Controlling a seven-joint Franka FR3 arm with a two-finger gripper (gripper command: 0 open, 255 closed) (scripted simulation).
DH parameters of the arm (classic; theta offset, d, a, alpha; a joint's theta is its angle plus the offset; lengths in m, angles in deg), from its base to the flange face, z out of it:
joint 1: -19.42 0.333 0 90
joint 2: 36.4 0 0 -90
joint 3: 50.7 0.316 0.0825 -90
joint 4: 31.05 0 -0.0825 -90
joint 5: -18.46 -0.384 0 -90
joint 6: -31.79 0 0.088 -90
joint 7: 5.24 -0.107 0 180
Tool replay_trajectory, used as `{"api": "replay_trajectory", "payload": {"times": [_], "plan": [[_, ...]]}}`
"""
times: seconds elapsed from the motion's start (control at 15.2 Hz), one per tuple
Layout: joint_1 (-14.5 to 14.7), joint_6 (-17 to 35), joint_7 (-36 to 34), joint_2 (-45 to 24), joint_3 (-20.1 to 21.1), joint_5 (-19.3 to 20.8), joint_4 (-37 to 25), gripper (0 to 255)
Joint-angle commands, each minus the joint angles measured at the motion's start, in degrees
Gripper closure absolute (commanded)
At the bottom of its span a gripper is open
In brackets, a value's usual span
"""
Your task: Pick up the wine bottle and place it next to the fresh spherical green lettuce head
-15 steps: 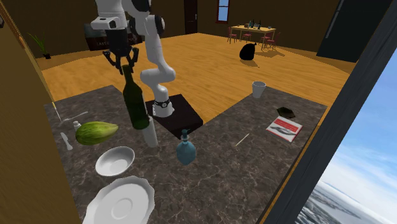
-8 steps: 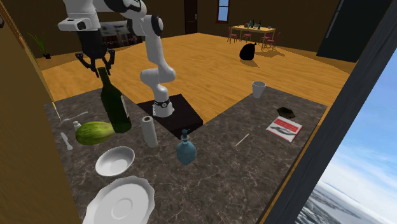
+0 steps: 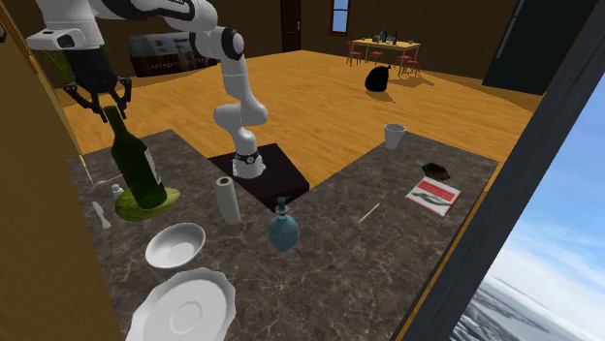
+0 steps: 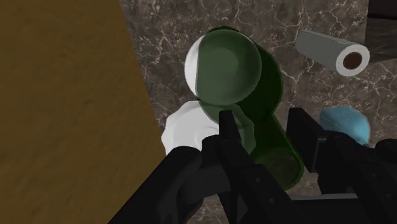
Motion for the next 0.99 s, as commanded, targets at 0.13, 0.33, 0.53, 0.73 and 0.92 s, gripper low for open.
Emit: {"api": "replay_trajectory", "payload": {"times": [0.13,0.33,0.53,0.73,0.92], "plan": [[-4.3,-2.19,7.66,-8.22,-4.24,-4.95,-8.96,255],[-9.69,-4.98,13.11,-16.12,-6.45,-10.32,-17.95,255],[-17.95,-9.79,17.5,-25.65,-7.07,-16.91,-30.79,255],[-15.51,-5.6,17.25,-22.82,-7.01,-14.79,-24.03,255],[-13.62,-1.99,16.99,-20.71,-7.12,-13.3,-18.54,255]]}}
